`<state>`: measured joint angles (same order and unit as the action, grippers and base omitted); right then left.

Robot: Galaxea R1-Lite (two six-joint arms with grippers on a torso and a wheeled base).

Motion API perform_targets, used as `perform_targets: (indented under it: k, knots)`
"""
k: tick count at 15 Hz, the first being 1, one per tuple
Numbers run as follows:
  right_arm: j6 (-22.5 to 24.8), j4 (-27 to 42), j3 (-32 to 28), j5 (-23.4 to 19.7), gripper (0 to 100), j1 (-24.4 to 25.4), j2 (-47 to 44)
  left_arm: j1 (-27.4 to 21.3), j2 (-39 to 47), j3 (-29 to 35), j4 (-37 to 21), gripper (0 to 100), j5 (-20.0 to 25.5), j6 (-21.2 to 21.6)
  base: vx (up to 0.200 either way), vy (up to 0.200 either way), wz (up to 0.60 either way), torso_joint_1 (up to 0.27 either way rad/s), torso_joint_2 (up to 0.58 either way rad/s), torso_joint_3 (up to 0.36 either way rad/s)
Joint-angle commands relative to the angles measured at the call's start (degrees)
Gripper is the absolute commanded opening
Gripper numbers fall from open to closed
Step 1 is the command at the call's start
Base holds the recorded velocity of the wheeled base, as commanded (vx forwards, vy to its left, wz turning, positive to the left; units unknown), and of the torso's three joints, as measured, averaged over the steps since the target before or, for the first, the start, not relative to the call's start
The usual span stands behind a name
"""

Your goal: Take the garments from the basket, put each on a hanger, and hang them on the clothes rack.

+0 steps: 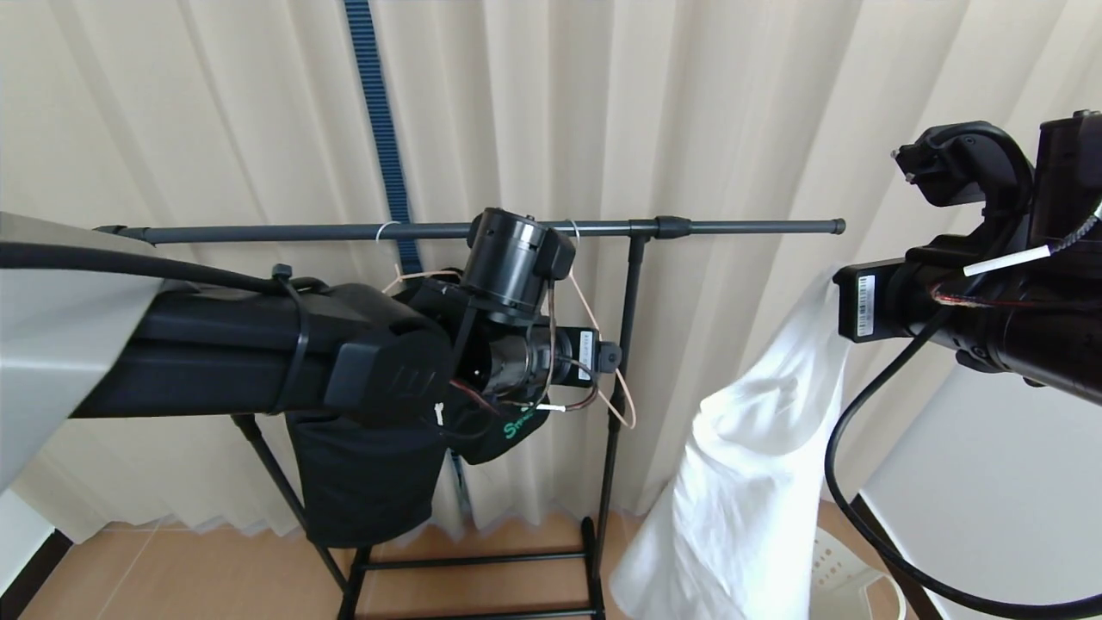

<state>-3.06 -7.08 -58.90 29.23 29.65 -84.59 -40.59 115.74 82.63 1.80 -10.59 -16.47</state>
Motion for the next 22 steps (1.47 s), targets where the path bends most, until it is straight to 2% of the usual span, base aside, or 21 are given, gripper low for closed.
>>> perform_targets:
  k: [1, 6, 8, 11, 16, 20, 22]
  knots:
    - [-0.02, -0.12, 0.02, 0.03, 0, -0.03, -0.31, 1.22, 4.23, 2.36, 0.13, 100, -0.13, 1.26, 0.000, 0.000, 0.00, 0.000, 0.00, 0.000]
    - [-0.02, -0.21, 0.02, 0.03, 0, -0.03, -0.93, 1.92, 9.33, 9.22, 0.13, 100, -0.13, 2.49, 0.000, 0.000, 0.00, 0.000, 0.00, 0.000]
    - [-0.02, -0.21, 0.02, 0.03, 0, -0.03, -1.01, 1.83, 9.68, 9.31, 0.39, 100, -0.04, 2.85, 0.000, 0.000, 0.00, 0.000, 0.00, 0.000]
    - [-0.02, -0.21, 0.02, 0.03, 0, -0.03, -1.54, 2.19, 9.86, 9.04, 1.27, 100, -0.22, 2.67, 0.000, -0.200, 0.00, 0.001, 0.00, 0.004]
    - [-0.02, -0.30, 0.02, 0.03, 0, -0.03, -1.63, 2.45, 10.30, 9.13, 1.36, 100, -1.89, 2.58, 0.000, 0.000, 0.00, 0.000, 0.00, 0.000]
    - [-0.02, -0.30, 0.11, 0.03, 0, -0.03, -1.72, 2.54, 15.40, 12.73, 1.27, 100, -5.67, 2.67, 0.000, 0.000, 0.00, 0.000, 0.00, 0.000]
    - [-0.02, -0.30, 0.19, 0.03, 0, -0.03, -1.72, 2.54, 16.98, 14.49, 1.27, 100, -5.75, 2.49, 0.000, 0.000, 0.00, 0.000, 0.00, 0.000]
